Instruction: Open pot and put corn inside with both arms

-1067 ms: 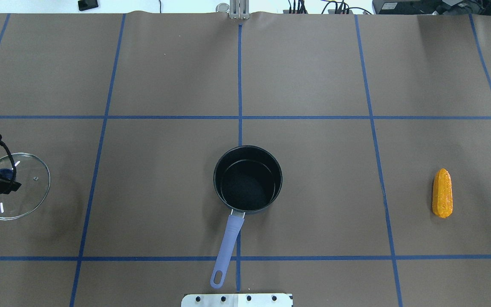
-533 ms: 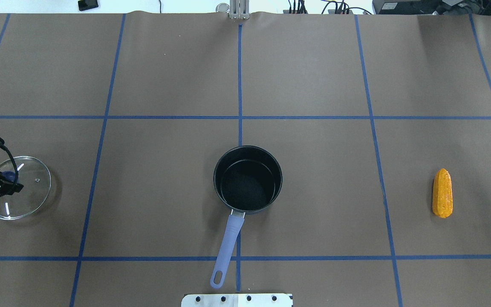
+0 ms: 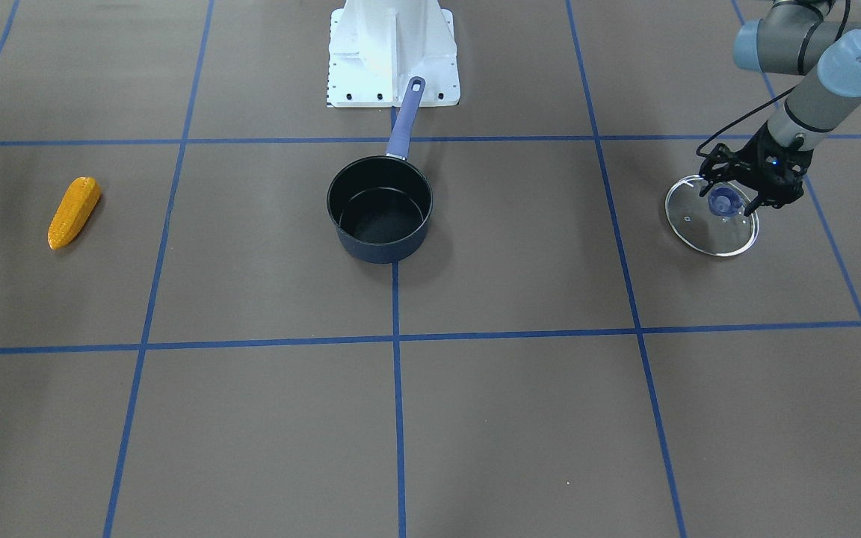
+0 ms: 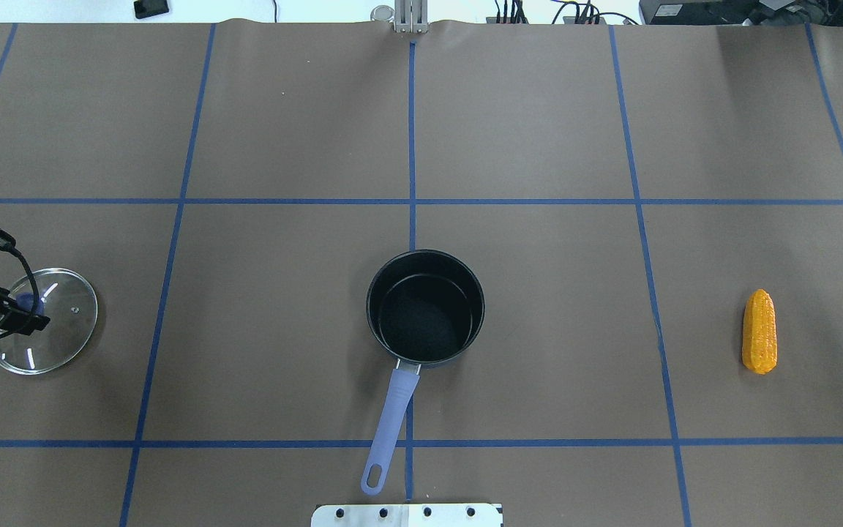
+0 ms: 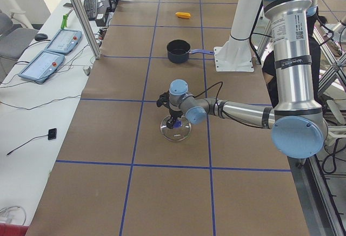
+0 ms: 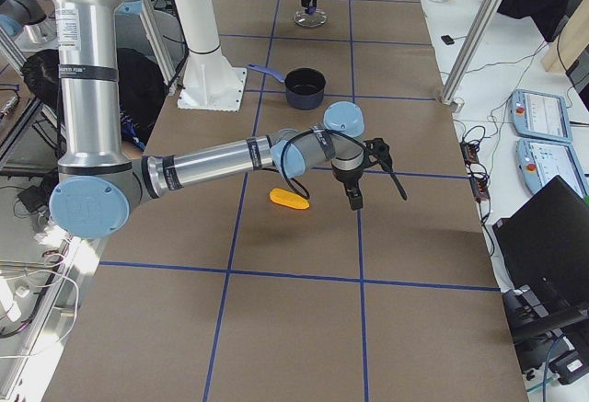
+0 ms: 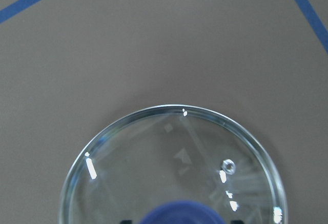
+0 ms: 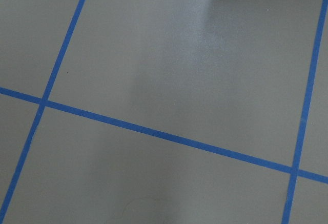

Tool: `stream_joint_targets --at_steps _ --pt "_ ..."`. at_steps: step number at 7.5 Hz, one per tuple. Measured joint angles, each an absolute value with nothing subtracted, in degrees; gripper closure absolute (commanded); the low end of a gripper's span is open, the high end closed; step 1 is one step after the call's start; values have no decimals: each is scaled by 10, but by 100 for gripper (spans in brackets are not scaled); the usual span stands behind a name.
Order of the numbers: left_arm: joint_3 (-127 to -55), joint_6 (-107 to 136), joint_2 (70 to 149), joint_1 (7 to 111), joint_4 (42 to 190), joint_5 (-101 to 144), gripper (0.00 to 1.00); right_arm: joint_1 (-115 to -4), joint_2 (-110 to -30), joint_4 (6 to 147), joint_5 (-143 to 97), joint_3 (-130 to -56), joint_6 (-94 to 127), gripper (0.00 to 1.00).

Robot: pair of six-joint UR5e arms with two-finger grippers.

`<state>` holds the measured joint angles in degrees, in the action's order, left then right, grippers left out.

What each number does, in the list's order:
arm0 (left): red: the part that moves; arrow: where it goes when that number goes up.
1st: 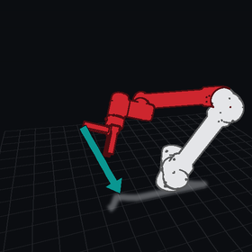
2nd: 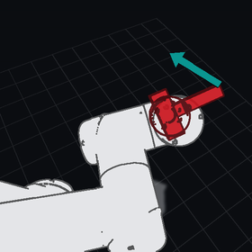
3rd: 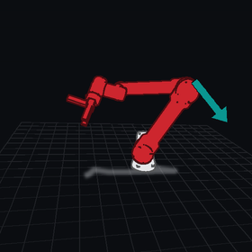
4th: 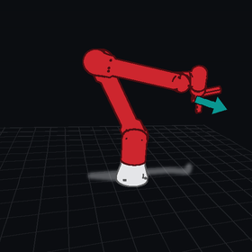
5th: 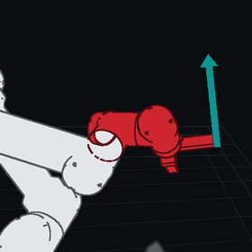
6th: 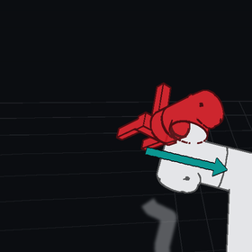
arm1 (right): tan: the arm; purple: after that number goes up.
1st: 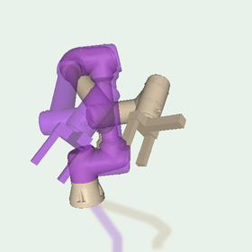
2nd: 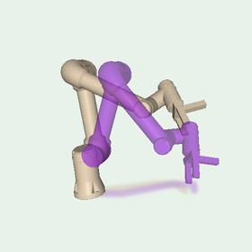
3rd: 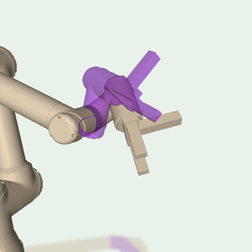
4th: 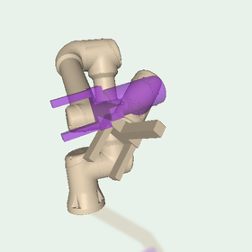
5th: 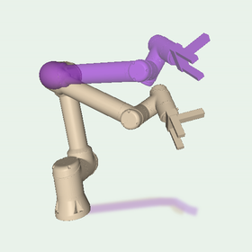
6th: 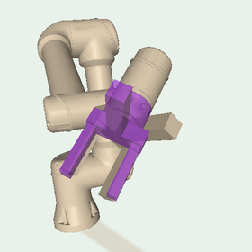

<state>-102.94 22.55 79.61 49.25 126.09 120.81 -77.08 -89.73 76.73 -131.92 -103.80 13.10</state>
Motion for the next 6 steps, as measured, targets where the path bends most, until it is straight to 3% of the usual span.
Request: stream_joint_targets --at_steps 2,6 --pt "-1038 224 798 513 1251 1225 2 -771 -897 767 -1319 -1038 132 0" --pt "-1029 103 795 757 1101 1336 2 -771 -897 767 -1321 -1038 132 0"
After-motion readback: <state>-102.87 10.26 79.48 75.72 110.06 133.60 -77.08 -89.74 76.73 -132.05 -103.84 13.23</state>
